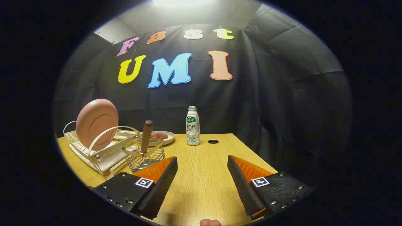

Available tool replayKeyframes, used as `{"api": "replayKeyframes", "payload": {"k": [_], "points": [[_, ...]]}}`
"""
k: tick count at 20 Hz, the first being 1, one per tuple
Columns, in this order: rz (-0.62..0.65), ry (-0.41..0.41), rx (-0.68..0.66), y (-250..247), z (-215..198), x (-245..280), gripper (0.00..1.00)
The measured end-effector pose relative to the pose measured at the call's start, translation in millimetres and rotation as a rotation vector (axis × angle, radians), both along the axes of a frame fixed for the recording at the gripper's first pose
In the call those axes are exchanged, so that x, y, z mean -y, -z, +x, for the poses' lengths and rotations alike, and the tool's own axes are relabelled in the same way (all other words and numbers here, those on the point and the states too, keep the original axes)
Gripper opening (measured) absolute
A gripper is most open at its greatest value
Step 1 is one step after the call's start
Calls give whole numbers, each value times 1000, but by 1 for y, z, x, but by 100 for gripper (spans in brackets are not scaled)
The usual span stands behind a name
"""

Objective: Take the plate from the dish rack, then take the spoon from the basket and place it into the plate.

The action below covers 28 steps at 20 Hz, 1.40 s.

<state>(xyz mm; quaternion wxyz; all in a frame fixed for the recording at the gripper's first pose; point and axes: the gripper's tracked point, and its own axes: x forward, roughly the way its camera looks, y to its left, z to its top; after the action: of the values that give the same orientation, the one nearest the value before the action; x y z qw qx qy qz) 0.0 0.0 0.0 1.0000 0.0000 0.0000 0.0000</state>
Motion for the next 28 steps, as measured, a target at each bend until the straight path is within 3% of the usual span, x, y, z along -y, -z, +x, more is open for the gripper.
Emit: {"api": "replayKeyframes", "payload": {"k": [3,7,14,19,28], "points": [[30,48,73,-42,9,13,98],[8,72,140,-113,-8,21,97],[-42,82,125,-193,-51,-8,97],[-74,18,107,-237,-71,-68,97],[-78,-77,49,-257,-60,-190,97]]}}
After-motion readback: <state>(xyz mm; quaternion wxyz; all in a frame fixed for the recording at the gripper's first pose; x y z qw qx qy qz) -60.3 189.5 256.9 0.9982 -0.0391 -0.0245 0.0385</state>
